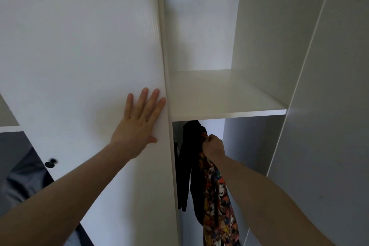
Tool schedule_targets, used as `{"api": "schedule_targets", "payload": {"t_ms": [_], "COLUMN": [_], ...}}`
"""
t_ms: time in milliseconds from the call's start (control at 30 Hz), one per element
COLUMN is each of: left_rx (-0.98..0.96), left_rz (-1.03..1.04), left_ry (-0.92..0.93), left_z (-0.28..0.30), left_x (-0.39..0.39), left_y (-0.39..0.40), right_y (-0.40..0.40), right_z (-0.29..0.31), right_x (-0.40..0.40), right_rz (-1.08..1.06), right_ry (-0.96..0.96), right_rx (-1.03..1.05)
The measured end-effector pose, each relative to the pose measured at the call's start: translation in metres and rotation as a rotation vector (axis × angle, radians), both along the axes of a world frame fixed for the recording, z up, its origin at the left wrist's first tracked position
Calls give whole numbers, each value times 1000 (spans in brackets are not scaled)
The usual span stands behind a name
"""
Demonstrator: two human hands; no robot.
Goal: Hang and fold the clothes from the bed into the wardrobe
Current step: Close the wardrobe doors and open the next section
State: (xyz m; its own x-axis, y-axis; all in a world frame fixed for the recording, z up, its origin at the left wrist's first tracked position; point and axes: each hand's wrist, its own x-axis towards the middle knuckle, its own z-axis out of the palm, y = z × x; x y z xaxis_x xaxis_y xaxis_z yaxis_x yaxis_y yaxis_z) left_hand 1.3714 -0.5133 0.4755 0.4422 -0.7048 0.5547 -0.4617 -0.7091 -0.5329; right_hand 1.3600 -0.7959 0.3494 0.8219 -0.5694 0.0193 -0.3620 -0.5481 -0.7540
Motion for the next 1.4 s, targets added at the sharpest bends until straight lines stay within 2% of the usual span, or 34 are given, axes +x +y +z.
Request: {"api": "schedule_targets", "payload": {"t_ms": [100, 333, 500, 700, 900, 1167, 1267, 1333, 1400], "left_rx": [8, 40, 34, 34, 57, 98, 53, 16, 77], "left_rz": [20, 130, 186, 190, 217, 289, 308, 252, 165], "left_ry": [13, 73, 112, 130, 152, 198, 254, 325, 408], "left_z": [1, 4, 5, 6, 5, 11, 14, 7, -15], "left_x": [-2, -12, -16, -15, -14, -29, -48, -67, -94], "left_y": [0, -5, -9, -9, -9, -15, -22, -25, -16], "right_y": [2, 16, 32, 36, 39, 50, 57, 64, 74], "right_z": [-5, -6, -9, -21, -34, -53, -49, -44, -35], "right_x": [3, 3, 5, -6, -29, -97, -134, -153, -171], "right_rz": [26, 233, 309, 289, 357, 383, 361, 343, 348], "right_ry": [25, 279, 372, 354, 294, 219, 200, 181, 153], "right_rx": [15, -62, -90, -48, 6, 135, 146, 148, 149]}}
